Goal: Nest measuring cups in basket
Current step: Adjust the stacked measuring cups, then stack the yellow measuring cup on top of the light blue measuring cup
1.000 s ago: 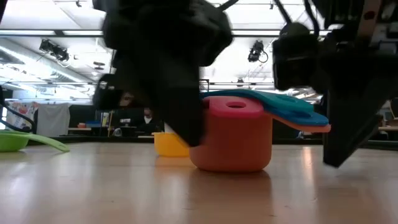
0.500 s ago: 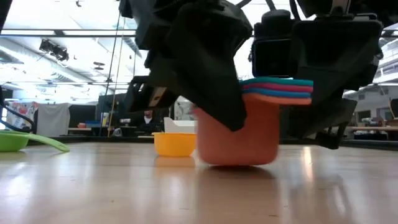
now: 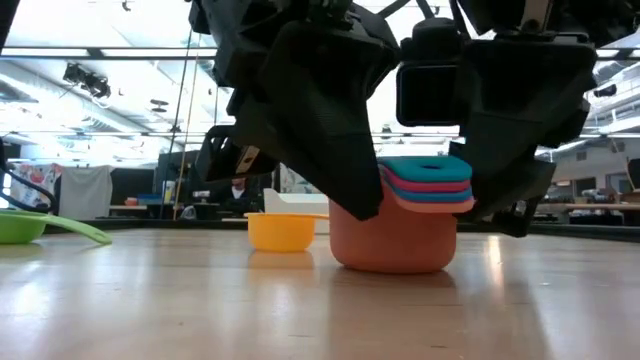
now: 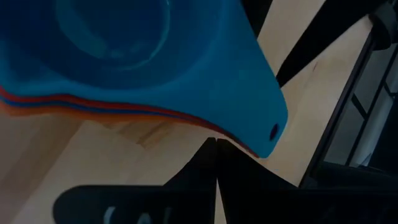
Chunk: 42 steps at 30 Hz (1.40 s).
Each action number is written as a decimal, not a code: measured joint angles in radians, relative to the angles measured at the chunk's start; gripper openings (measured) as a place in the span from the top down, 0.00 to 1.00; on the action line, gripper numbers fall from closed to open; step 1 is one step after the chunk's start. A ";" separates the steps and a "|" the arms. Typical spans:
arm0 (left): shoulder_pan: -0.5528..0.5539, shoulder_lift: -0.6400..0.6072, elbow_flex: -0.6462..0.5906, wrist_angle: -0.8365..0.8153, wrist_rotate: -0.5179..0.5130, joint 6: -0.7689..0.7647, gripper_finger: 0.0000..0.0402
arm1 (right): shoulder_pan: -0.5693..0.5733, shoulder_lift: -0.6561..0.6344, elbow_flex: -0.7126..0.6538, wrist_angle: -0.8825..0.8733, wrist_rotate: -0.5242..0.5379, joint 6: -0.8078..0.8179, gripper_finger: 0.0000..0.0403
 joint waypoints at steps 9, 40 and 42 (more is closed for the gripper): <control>-0.011 0.000 0.000 -0.096 0.005 0.006 0.97 | 0.009 -0.004 0.000 -0.127 -0.072 -0.031 0.71; -0.005 -0.187 0.001 -0.592 -0.094 0.215 0.97 | 0.014 -0.539 -0.001 -0.476 0.176 -0.099 0.72; 0.004 -0.187 0.001 -0.601 -0.088 0.259 0.97 | 0.014 -0.537 -0.001 -0.452 0.156 -0.102 0.72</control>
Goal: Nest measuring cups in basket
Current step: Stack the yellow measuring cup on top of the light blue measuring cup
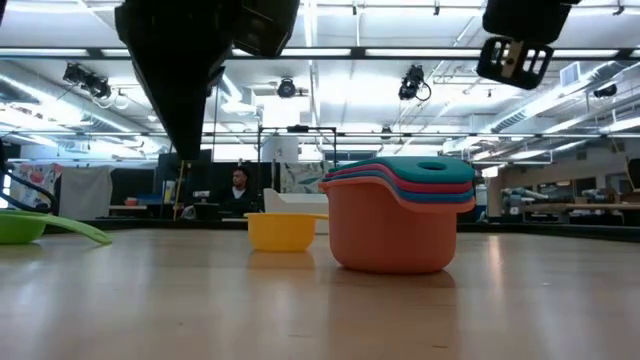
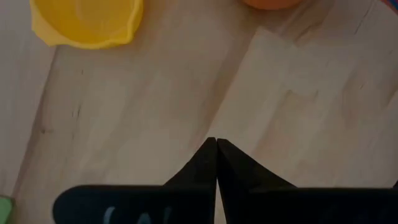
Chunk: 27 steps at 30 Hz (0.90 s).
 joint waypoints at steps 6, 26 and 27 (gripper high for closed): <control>0.032 0.000 0.000 -0.018 0.038 0.037 0.98 | 0.000 0.010 0.000 0.015 -0.017 -0.004 0.72; 0.179 -0.014 0.000 -0.022 0.101 0.286 0.79 | 0.000 0.010 0.000 0.020 -0.018 0.002 0.72; 0.186 -0.014 0.000 -0.022 0.101 0.306 0.77 | 0.000 0.010 0.000 0.021 -0.018 0.003 0.72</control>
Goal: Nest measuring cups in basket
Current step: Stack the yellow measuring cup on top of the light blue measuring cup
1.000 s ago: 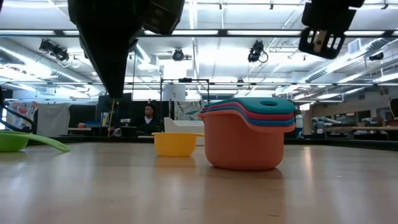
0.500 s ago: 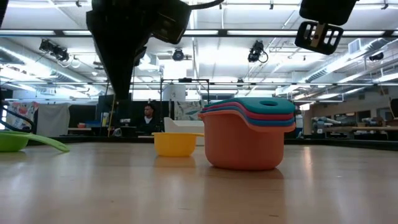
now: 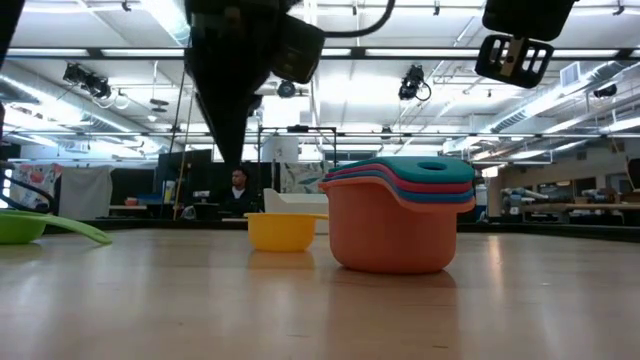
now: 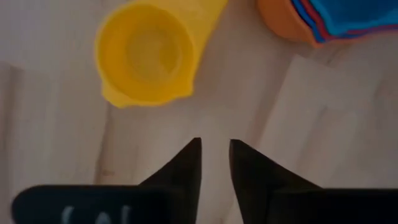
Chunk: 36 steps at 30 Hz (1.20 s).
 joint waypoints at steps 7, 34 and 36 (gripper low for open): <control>0.022 0.000 0.000 0.026 -0.002 0.301 0.69 | 0.000 0.000 0.000 0.000 0.000 0.026 0.72; 0.030 0.078 -0.001 0.152 -0.033 0.548 0.69 | 0.000 0.000 0.000 0.001 0.000 0.028 0.72; 0.032 0.095 0.001 0.165 -0.033 0.540 0.69 | 0.000 0.000 0.000 0.002 0.000 0.028 0.72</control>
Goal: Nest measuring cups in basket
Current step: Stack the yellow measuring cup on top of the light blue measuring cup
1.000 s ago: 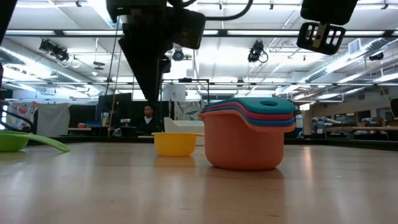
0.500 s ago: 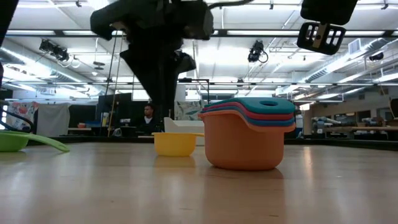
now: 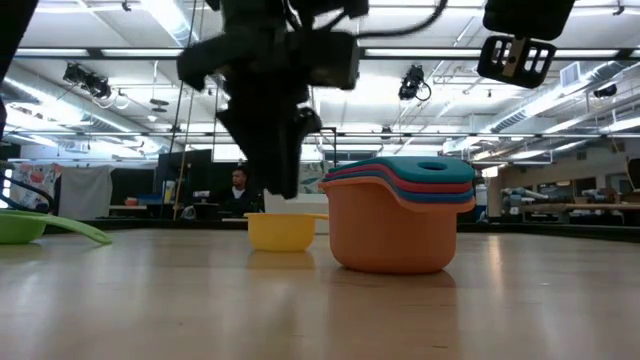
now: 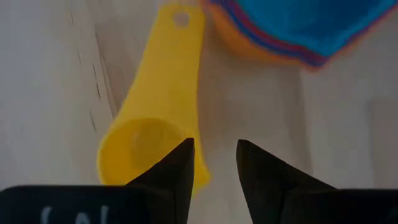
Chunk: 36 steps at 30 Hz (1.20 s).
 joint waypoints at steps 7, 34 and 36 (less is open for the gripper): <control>0.000 0.051 -0.001 -0.002 -0.032 0.000 0.69 | 0.000 0.000 0.000 -0.001 -0.005 0.000 0.72; 0.045 0.068 -0.002 -0.102 -0.100 -0.056 0.96 | 0.000 -0.002 0.000 0.000 -0.047 -0.042 0.72; 0.057 0.042 -0.002 -0.138 -0.100 -0.046 0.96 | 0.000 -0.003 0.000 0.000 -0.079 -0.037 0.72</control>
